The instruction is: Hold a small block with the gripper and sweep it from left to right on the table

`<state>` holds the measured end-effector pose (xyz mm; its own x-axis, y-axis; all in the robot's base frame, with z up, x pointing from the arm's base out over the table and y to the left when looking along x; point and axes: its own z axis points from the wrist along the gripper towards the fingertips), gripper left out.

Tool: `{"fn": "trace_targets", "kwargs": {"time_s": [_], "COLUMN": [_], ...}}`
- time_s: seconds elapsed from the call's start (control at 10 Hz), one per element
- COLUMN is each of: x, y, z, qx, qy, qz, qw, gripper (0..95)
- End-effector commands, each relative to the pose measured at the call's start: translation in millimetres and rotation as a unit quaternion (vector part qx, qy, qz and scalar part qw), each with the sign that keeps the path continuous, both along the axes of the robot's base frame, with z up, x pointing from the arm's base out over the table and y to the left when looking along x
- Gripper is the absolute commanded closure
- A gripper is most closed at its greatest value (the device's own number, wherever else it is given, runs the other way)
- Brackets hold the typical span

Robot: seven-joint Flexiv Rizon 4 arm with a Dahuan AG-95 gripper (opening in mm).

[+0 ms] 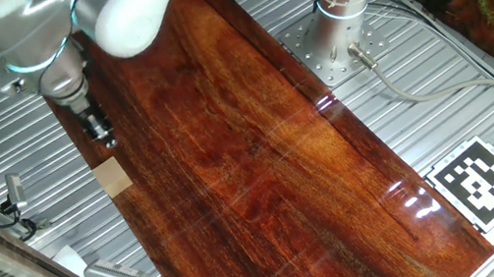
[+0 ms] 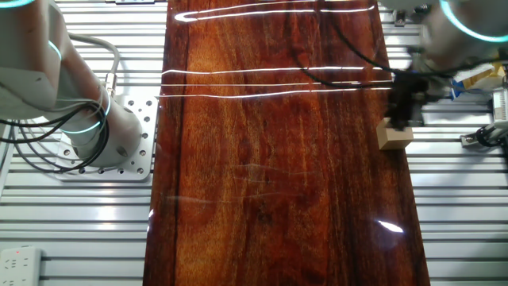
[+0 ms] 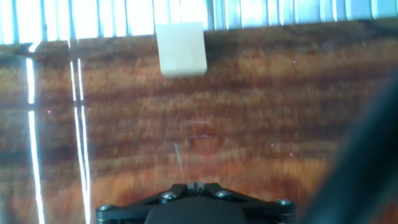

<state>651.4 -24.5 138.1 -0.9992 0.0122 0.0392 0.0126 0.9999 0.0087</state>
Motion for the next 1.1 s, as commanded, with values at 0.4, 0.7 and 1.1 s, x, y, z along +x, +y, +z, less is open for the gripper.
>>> {"fn": "trace_targets", "kwargs": {"time_s": [0.4,0.7,1.1], "x": [5.9,17.3,25.0], "y": [-2.5,5.6,20.6], "z": [-23.8,-26.4,-33.6], "qx": [0.000,0.011,0.019], "qy": [-0.004,-0.004,-0.006], "qz": [0.001,-0.007,-0.016], "qw": [1.0000,0.9999,0.9997], "gripper": [57.0,57.0,19.0]}}
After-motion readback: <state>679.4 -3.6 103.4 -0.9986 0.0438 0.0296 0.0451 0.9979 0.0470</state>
